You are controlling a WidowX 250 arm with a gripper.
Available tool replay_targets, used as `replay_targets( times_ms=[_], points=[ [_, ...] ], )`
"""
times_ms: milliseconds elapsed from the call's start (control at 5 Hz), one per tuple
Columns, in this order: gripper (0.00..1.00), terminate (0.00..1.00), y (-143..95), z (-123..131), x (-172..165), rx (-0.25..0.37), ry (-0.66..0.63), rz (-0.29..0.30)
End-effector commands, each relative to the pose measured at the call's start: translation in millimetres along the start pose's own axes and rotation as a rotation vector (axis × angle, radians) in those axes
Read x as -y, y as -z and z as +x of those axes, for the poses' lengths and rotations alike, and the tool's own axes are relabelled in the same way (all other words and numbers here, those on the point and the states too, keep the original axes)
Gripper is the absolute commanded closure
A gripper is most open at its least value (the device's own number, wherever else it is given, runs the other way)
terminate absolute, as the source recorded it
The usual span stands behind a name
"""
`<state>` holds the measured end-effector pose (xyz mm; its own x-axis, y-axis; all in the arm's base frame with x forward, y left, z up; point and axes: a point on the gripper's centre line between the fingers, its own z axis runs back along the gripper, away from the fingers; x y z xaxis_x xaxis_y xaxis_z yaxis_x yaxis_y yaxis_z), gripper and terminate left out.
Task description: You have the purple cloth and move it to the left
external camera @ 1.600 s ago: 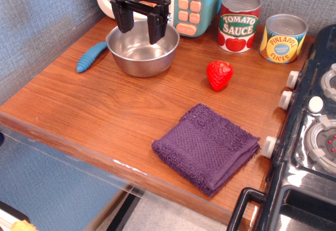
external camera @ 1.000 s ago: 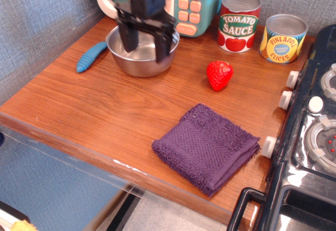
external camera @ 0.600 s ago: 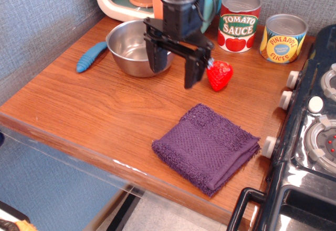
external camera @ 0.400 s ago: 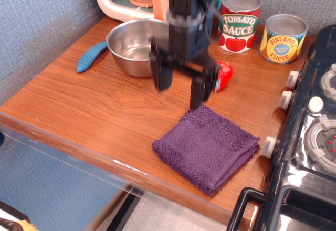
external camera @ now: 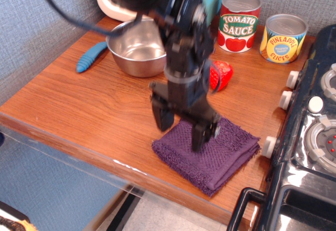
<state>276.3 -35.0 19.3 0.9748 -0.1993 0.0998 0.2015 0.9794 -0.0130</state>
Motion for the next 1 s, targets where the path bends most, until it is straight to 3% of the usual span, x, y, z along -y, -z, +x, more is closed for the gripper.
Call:
replay_targets(
  times_ms=[0,400,800],
  points=[
    [0.0,0.0,-3,7,17,0.09,0.104,0.074],
    [0.0,0.0,0,8,17,0.052,0.083,0.096],
    [0.0,0.0,18,0,-14,-0.028,-0.018,0.115]
  ],
)
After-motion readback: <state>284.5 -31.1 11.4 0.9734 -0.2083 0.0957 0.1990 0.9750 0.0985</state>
